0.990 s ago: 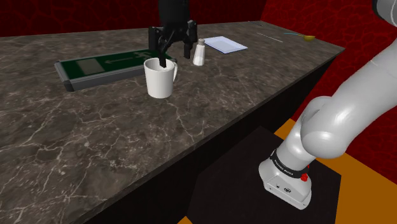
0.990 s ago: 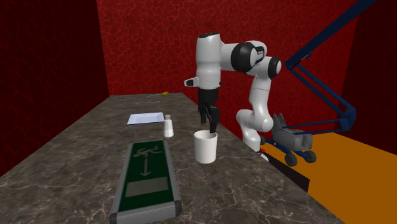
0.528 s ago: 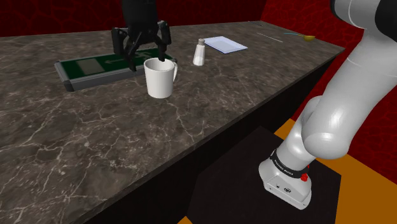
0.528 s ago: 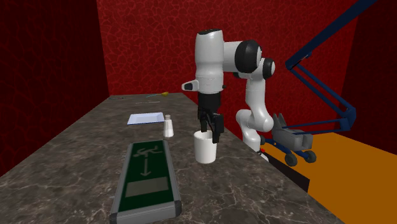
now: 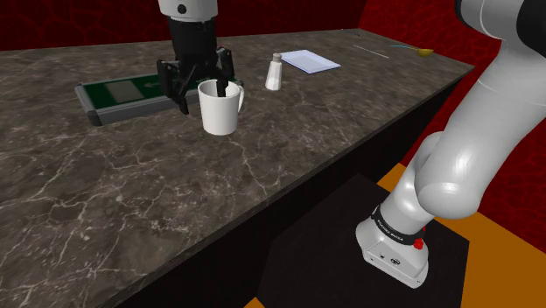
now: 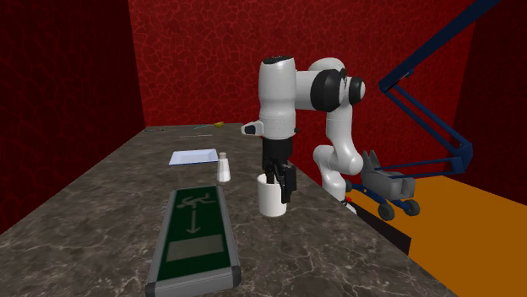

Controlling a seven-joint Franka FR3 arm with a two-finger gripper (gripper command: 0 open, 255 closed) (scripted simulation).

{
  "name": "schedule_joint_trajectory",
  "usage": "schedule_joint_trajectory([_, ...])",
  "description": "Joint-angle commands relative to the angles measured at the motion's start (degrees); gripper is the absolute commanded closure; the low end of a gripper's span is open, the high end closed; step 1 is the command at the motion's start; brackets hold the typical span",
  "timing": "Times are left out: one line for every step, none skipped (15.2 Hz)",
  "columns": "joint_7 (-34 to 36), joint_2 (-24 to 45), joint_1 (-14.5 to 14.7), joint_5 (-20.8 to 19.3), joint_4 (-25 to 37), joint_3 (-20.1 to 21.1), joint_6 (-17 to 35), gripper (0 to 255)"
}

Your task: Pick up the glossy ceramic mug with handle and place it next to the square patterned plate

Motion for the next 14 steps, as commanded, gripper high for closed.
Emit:
schedule_joint_trajectory([0.04, -0.03, 0.02, 0.01, -0.28, 0.02, 0.28, 0])
schedule_joint_trajectory([0.04, -0.03, 0.02, 0.01, -0.28, 0.02, 0.28, 0])
schedule_joint_trajectory([0.04, -0.03, 0.02, 0.01, -0.28, 0.02, 0.28, 0])
schedule_joint_trajectory([0.04, -0.03, 0.02, 0.01, -0.28, 0.02, 0.28, 0])
schedule_joint_trajectory([0.04, -0.03, 0.02, 0.01, -0.28, 0.02, 0.28, 0])
schedule_joint_trajectory([0.03, -0.03, 0.01, 0.01, -0.27, 0.01, 0.27, 0])
schedule_joint_trajectory([0.03, -0.03, 0.01, 0.01, -0.27, 0.01, 0.27, 255])
schedule_joint_trajectory([0.03, -0.03, 0.01, 0.01, -0.27, 0.01, 0.27, 255])
schedule_joint_trajectory([0.03, -0.03, 0.01, 0.01, -0.27, 0.01, 0.27, 255])
schedule_joint_trajectory([0.03, -0.03, 0.01, 0.01, -0.27, 0.01, 0.27, 255])
schedule_joint_trajectory([0.03, -0.03, 0.01, 0.01, -0.27, 0.01, 0.27, 255])
schedule_joint_trajectory([0.03, -0.03, 0.01, 0.01, -0.27, 0.01, 0.27, 255])
schedule_joint_trajectory([0.03, -0.03, 0.01, 0.01, -0.27, 0.01, 0.27, 255])
schedule_joint_trajectory([0.03, -0.03, 0.01, 0.01, -0.27, 0.01, 0.27, 255])
